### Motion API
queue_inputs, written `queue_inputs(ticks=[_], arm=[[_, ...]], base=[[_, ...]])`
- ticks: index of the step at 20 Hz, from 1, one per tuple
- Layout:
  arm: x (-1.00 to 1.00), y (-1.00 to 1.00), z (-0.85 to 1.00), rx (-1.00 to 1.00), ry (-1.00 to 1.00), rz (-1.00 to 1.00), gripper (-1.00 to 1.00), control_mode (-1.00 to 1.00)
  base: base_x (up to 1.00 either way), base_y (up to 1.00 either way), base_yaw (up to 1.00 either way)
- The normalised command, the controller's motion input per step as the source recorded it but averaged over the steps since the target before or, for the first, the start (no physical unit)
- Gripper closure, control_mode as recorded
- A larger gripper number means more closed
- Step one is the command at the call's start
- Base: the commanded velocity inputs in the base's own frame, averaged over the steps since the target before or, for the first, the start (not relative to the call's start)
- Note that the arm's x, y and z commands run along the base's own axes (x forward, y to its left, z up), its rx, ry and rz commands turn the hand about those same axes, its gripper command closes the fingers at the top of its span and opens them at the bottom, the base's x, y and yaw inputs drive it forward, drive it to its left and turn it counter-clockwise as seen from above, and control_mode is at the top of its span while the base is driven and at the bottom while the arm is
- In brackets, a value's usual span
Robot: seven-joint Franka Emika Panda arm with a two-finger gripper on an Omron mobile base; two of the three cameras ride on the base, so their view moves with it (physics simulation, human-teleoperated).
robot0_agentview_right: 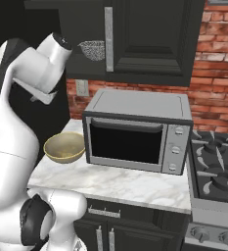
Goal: Open the cabinet and setup a tea strainer by placing it in the bowl upright.
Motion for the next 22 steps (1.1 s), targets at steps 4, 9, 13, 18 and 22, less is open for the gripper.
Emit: queue_inputs(ticks=[4,9,13,18,22], arm=[[0.52,-0.88,-0.13,-0.50,-0.26,0.09,-1.00,-1.00],[0.19,-0.99,0.00,-0.43,-0.19,0.10,-1.00,-1.00],[0.00,-0.88,0.00,-0.45,-0.21,0.04,-1.00,-1.00],[0.00,-0.47,0.11,-0.35,-0.31,0.00,-1.00,-1.00],[0.31,-0.59,0.38,-0.21,-0.29,-0.01,-1.00,-1.00]], base=[[0.00,0.00,0.00],[0.00,0.00,0.00],[0.00,0.00,0.00],[0.00,0.00,0.00],[0.00,0.00,0.00]])
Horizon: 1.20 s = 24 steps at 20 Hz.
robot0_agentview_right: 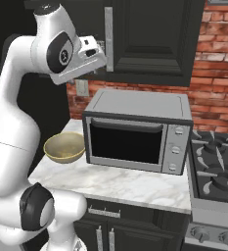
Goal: Open the cabinet and setup a tea strainer by placing it in the bowl upright.
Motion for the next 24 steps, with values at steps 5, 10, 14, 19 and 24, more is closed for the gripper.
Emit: queue_inputs(ticks=[5,10,14,19,24], arm=[[0.27,-0.52,0.70,-0.02,-0.15,-0.14,-1.00,-1.00],[0.00,-0.25,0.72,0.00,-0.16,-0.05,-1.00,-1.00],[-0.11,0.00,0.36,-0.05,-0.13,0.01,-1.00,-1.00],[-0.04,-0.05,0.03,0.07,-0.01,0.01,-1.00,-1.00],[0.00,-0.09,0.00,0.45,0.00,-0.04,-1.00,-1.00]], base=[[0.00,0.00,0.00],[0.00,0.00,0.00],[0.00,0.00,0.00],[0.00,0.00,0.00],[0.00,0.00,0.00]])
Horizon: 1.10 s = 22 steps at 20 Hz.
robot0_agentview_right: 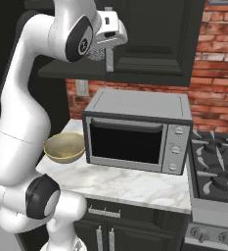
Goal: Open the cabinet and setup a tea strainer by placing it in the bowl upright.
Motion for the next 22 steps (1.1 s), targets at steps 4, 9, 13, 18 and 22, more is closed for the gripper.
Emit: queue_inputs(ticks=[4,9,13,18,22], arm=[[0.00,0.03,0.01,0.43,-0.02,-0.11,-1.00,-1.00],[0.13,0.38,-0.12,0.02,-0.07,-0.07,-1.00,-1.00],[0.44,0.03,-0.14,0.00,0.00,-0.10,-1.00,-1.00],[0.63,-0.15,-0.26,-0.02,0.00,-0.18,-1.00,-1.00],[0.40,-0.12,0.00,0.00,-0.02,-0.01,-1.00,-1.00]], base=[[0.00,0.00,0.00],[0.00,0.00,0.00],[0.00,0.00,0.00],[0.00,0.00,0.00],[0.00,0.00,0.00]])
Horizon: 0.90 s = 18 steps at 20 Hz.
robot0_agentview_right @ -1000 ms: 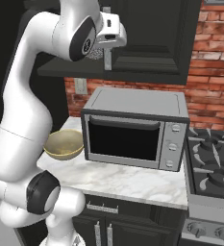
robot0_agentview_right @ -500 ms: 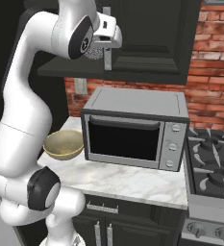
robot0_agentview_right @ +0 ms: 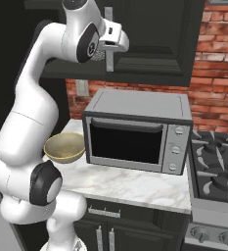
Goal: Open the cabinet and setup a tea strainer by placing it in the bowl upright.
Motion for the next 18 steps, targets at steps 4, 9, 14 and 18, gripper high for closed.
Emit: queue_inputs(ticks=[4,9,14,18], arm=[[0.33,0.00,0.00,0.00,0.00,0.00,-1.00,-1.00],[0.44,-0.07,0.00,0.00,0.00,0.00,-1.00,-1.00],[0.33,-0.03,-0.01,0.00,0.00,0.00,-1.00,-1.00],[0.23,-0.05,-0.02,0.00,-0.02,0.00,-1.00,-1.00]], base=[[0.00,0.00,0.00],[0.00,0.00,0.00],[0.00,0.00,0.00],[0.00,0.00,0.00]])
